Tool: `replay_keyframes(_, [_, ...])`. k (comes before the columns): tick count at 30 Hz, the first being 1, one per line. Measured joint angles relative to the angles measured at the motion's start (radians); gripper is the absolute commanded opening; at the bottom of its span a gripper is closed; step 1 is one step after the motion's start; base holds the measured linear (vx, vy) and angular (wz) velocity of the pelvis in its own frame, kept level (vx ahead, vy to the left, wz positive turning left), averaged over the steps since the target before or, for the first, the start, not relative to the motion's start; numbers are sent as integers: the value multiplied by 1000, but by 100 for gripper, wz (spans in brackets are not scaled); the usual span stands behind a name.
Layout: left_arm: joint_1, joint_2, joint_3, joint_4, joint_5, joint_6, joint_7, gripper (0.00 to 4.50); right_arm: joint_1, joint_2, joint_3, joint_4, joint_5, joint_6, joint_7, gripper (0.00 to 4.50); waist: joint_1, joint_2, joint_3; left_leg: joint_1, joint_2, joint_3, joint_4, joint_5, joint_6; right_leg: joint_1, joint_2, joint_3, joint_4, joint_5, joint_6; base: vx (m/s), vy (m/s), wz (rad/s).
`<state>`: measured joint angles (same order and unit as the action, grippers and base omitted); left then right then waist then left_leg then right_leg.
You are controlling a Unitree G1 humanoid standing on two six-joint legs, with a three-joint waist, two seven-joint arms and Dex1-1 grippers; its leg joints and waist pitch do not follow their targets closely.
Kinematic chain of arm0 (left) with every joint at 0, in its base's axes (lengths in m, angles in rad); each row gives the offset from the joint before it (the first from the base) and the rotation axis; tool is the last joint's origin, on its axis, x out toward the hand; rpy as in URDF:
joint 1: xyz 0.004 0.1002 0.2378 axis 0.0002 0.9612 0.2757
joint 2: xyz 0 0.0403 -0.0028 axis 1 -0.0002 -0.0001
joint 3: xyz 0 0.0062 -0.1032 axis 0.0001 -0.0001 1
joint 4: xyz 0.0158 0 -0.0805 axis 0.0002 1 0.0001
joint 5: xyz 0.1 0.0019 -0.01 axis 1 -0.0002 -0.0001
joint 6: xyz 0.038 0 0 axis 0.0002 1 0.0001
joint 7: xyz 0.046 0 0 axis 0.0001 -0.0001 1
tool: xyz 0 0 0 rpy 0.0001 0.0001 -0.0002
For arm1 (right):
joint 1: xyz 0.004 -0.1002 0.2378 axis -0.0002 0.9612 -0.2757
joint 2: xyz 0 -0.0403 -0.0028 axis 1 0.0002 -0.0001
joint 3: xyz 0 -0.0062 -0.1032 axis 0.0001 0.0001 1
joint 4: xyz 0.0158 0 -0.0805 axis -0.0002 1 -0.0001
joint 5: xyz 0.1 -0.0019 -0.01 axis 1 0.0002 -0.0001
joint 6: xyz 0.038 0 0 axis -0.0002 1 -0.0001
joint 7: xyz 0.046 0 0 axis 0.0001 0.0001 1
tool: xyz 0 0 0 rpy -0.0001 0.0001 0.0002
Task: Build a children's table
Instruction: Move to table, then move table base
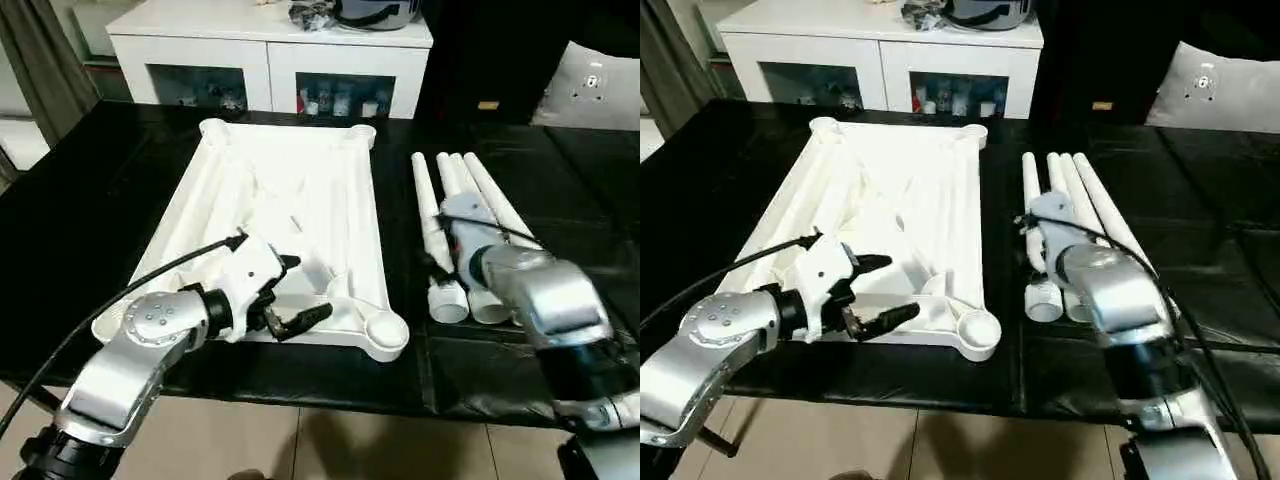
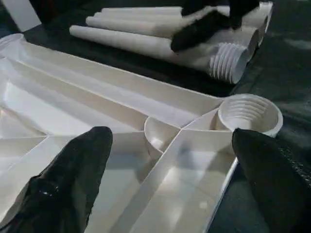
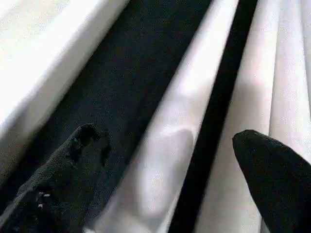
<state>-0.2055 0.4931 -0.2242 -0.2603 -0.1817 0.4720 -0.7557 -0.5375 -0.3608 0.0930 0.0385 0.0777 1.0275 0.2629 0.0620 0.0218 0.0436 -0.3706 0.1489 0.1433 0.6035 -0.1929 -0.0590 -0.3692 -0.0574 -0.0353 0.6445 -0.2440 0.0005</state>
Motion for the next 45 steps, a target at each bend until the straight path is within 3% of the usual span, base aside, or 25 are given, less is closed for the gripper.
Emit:
replay_keyframes(6, [-25,15,-15,46,-3,-21,-66,448,44,8,-86,-39,71,-87,50,450,3,-1,0,0,0,1,0,0,0,0,0,0,-1,0,0,0,0,0])
replay_keyframes(7, [-32,23,-22,50,-8,-24,-84,420,58,8,-94,-39,79,-125,58,450,4,-2,1,0,0,1,0,0,0,0,0,0,0,0,0,0,0,0])
replay_keyframes(10, [-55,40,-57,91,-10,-88,-152,400,87,6,-127,-39,93,-235,96,450,5,-3,1,-1,1,2,0,0,0,-1,0,0,-1,0,0,0,0,0])
replay_keyframes(13, [-81,61,-96,146,-9,-155,-245,374,150,-56,-125,-53,125,-333,211,450,15,-4,2,-1,1,2,-1,0,1,-1,0,0,-2,0,0,0,0,0])
replay_keyframes(19, [-162,47,-165,344,49,-263,-341,333,266,-171,-113,-149,168,-418,420,450,26,-4,2,-1,1,3,-1,1,5,0,0,0,-3,0,0,0,0,0])
replay_keyframes(23, [-227,-7,-223,552,123,-392,-346,290,324,-238,-116,-200,218,-418,522,450,30,-3,1,0,2,4,-1,2,6,2,-1,-1,-4,0,0,0,0,0])
replay_keyframes(26, [-266,-26,-232,625,144,-452,-345,279,359,-255,-134,-246,295,-350,579,450,28,-2,1,2,2,4,-1,2,7,4,-1,-1,-4,1,0,0,0,0])
replay_keyframes(29, [-275,-34,-234,650,147,-470,-357,254,392,-283,-149,-282,342,-300,617,450,27,-1,0,3,2,4,-1,2,7,4,-2,-1,-4,1,-1,0,0,0])
replay_keyframes(32, [-285,-38,-235,669,147,-480,-373,242,416,-293,-166,-315,339,-335,618,450,27,1,-1,3,6,10,-1,3,8,4,-2,-1,-3,1,-1,0,0,0])
replay_keyframes(34, [-298,-42,-237,685,147,-490,-395,207,447,-323,-165,-345,319,-366,619,450,28,1,-1,3,8,12,-1,3,8,4,-2,-1,-4,1,-1,0,0,0])
replay_keyframes(36, [-303,-41,-237,693,147,-497,-411,206,462,-347,-165,-355,317,-366,621,450,28,1,-1,3,8,12,-1,3,8,4,-2,-1,-5,1,-1,0,0,0])
replay_keyframes(45, [-306,-25,-238,681,157,-489,-460,122,502,-381,-183,-420,384,-315,669,450,27,6,-1,2,8,13,-2,3,8,4,-2,-1,-6,1,-1,0,0,0])
